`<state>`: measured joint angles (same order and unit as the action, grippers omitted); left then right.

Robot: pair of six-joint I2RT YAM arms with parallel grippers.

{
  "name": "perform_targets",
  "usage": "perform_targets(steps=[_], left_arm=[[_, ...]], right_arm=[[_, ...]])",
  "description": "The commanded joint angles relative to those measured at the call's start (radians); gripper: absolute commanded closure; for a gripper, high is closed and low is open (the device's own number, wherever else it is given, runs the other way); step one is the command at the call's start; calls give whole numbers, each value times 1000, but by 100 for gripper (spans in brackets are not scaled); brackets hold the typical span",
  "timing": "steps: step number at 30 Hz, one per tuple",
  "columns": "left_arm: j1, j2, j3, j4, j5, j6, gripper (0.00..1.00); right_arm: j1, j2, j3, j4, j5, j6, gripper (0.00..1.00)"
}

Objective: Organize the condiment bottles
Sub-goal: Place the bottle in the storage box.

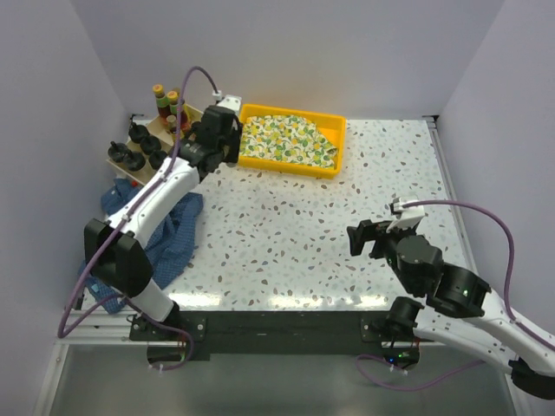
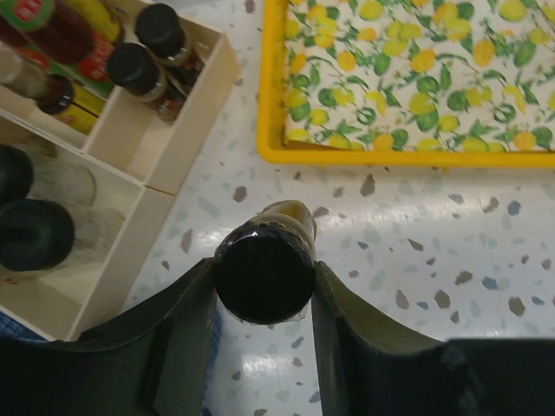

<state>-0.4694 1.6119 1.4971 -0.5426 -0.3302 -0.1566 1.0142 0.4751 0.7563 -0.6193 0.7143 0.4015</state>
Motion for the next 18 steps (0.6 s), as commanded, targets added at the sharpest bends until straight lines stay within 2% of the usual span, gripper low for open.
perform_targets(steps=[1, 6, 10, 18], left_arm=[[136, 29, 116, 24, -30, 64, 100], [262, 126, 236, 47, -3, 75, 100], [304, 180, 273, 81, -53, 75, 100], [344, 264, 276, 154, -7, 74, 100]], right_arm=[[0, -21, -6, 6, -16, 22, 1], [0, -32, -2, -2, -41, 37, 1], [1, -30, 14, -14, -58, 42, 1], [1, -21, 43, -33, -55, 40, 1]])
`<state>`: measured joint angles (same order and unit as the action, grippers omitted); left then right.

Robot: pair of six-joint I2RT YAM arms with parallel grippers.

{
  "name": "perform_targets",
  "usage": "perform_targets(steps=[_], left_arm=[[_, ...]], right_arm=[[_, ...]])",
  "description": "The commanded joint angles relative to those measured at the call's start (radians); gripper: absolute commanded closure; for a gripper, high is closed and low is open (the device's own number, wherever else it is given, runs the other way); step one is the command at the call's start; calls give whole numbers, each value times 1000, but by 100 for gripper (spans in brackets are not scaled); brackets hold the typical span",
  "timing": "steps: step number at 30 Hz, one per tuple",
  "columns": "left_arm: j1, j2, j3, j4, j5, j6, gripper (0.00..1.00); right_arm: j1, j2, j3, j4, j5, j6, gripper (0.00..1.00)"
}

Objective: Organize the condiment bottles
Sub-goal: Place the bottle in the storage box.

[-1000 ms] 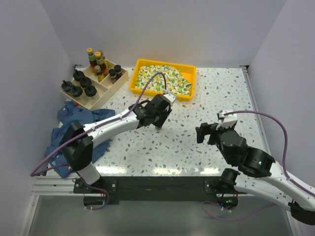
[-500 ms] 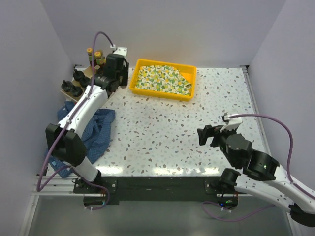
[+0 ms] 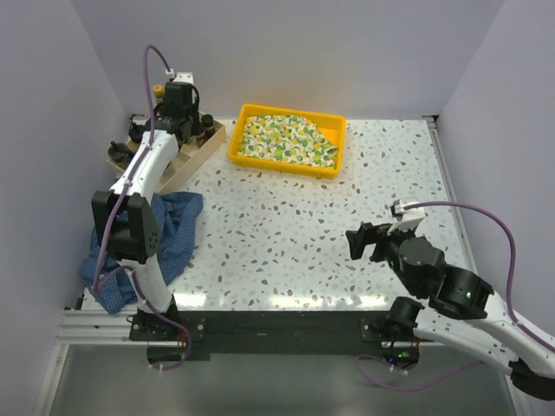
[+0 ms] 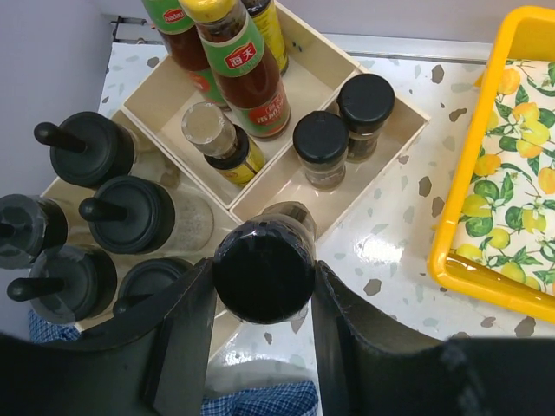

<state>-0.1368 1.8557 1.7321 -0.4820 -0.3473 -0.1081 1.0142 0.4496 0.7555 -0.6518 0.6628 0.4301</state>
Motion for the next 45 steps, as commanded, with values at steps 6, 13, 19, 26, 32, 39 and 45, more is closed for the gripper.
perform_targets(steps=[6, 13, 19, 26, 32, 39, 45], left_arm=[[22, 88, 69, 149, 17, 71, 100], [28, 200, 153, 118, 10, 100, 100], [36, 232, 144, 143, 27, 96, 100], [46, 270, 119, 140, 37, 87, 73], [49, 263, 121, 112, 54, 88, 50], [60, 254, 95, 108, 102, 88, 43], [63, 243, 110, 82, 106, 73, 39]], right_arm=[[0, 27, 65, -9, 0, 6, 1], [0, 9, 50, -35, 14, 22, 1], [0, 27, 70, -25, 6, 4, 1], [0, 44, 87, -29, 12, 1, 1], [0, 23, 57, -29, 11, 13, 1], [0, 23, 70, -43, 8, 25, 1], [0, -8, 79, -68, 6, 39, 1]])
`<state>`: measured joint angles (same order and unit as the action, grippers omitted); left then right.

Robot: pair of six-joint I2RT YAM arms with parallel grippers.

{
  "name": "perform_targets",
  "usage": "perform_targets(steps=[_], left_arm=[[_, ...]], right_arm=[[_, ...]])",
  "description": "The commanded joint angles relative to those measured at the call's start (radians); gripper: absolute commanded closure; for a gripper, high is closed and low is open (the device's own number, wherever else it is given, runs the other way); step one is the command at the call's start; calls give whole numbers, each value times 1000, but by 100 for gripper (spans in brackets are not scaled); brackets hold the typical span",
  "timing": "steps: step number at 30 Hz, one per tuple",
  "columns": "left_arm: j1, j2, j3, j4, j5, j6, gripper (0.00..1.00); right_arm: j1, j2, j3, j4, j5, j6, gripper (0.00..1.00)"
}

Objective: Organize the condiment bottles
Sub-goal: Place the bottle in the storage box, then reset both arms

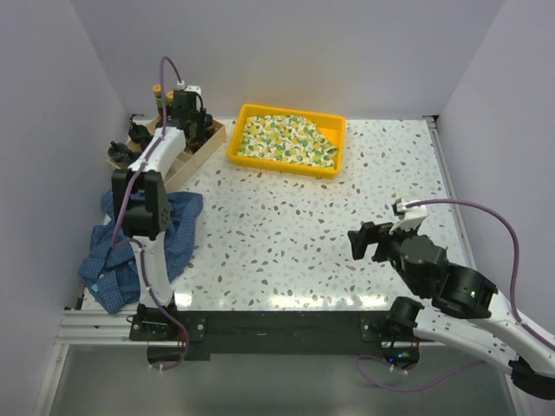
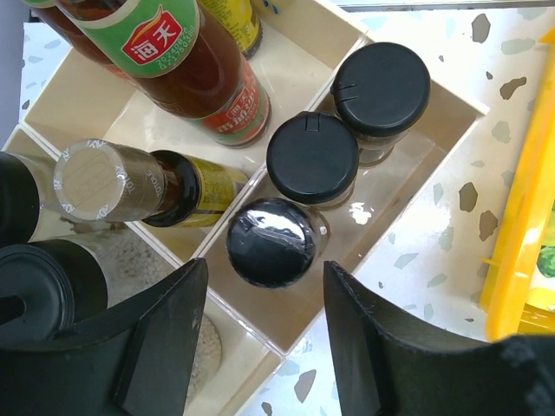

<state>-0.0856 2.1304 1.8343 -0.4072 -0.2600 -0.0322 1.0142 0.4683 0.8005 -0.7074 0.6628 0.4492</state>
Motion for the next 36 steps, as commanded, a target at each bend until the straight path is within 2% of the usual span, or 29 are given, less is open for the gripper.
perform_targets(steps=[1, 6, 8, 10, 11, 12, 13, 15, 16, 19, 21, 25, 30, 33, 36], left_arm=[[10, -53, 13, 4, 31, -8, 37], [10, -144, 26, -8, 47, -44, 26], [10, -193, 43, -19, 100, -66, 21], [10, -263, 11, 8, 241, -77, 16], [9, -294, -15, 28, 301, -98, 12], [7, -361, -85, 78, 412, -118, 3], [0, -401, -133, 115, 471, -136, 0], [-29, -519, -304, 248, 594, -201, 0], [-84, -558, -358, 289, 611, -210, 0], [-234, -664, -492, 358, 579, -178, 0], [-287, -725, -568, 390, 605, -176, 0], [-310, -834, -676, 435, 673, -184, 0], [-315, -969, -797, 358, 754, -161, 0], [-324, -1084, -918, 379, 707, -117, 0], [-335, -1196, -1027, 491, 686, -124, 0]], right_arm=[[1, -30, 35, -14, 3, 22, 1], [0, -7, 40, -21, -22, 39, 1], [0, 12, 45, -15, -20, 39, 2], [0, 47, 68, 0, -20, 25, 1], [0, 59, 77, 8, -20, 16, 1], [0, 73, 100, 13, -14, 2, 1], [0, 99, 108, 25, -14, -3, 1], [0, 128, 123, 49, -20, -26, 1], [0, 163, 121, 81, -41, -30, 1], [0, 228, 109, 141, -112, -20, 1], [1, 306, 133, 144, -146, 14, 1], [1, 412, 186, 131, -181, 97, 1], [0, 475, 200, 132, -147, 163, 1], [-2, 498, 201, 147, -99, 152, 1], [0, 524, 230, 154, -57, 157, 1]])
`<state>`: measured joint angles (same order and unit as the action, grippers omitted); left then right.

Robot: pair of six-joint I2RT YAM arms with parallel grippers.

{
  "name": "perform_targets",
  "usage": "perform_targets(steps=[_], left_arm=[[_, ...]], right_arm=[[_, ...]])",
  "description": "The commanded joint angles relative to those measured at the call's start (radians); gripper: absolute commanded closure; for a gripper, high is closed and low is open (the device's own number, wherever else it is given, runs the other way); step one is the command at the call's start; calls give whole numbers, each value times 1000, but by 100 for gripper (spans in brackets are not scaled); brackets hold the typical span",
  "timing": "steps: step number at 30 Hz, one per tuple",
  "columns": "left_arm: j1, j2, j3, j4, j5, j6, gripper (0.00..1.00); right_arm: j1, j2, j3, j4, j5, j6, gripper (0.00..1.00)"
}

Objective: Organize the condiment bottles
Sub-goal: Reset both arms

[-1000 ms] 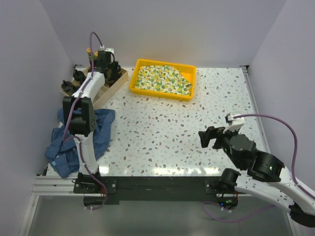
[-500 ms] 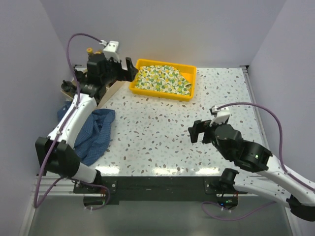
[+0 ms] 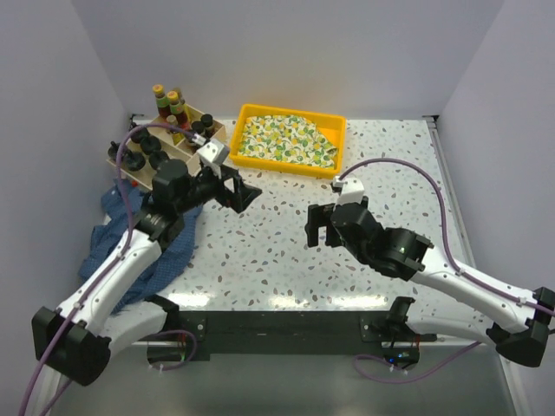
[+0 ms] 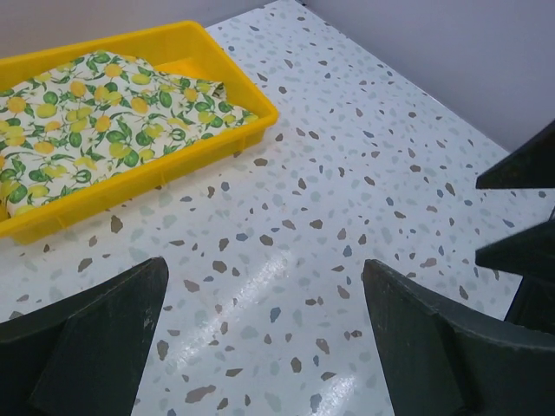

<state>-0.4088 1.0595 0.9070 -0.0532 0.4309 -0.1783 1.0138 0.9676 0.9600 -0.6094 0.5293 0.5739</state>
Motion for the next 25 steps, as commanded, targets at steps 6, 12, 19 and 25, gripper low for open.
perform_targets(steps=[6, 12, 19, 25], left_arm=[[-15, -144, -82, 125, 22, 10, 0], [-13, -164, -80, 122, 54, 5, 0], [-15, -164, -85, 133, 91, 2, 0], [-13, -161, -83, 130, 89, 3, 0]], right_arm=[[0, 19, 140, 51, 121, 5, 1], [-1, 23, 209, 37, 201, -31, 1], [-1, 5, 195, 63, 195, -26, 1], [-1, -24, 166, 62, 196, 6, 1]])
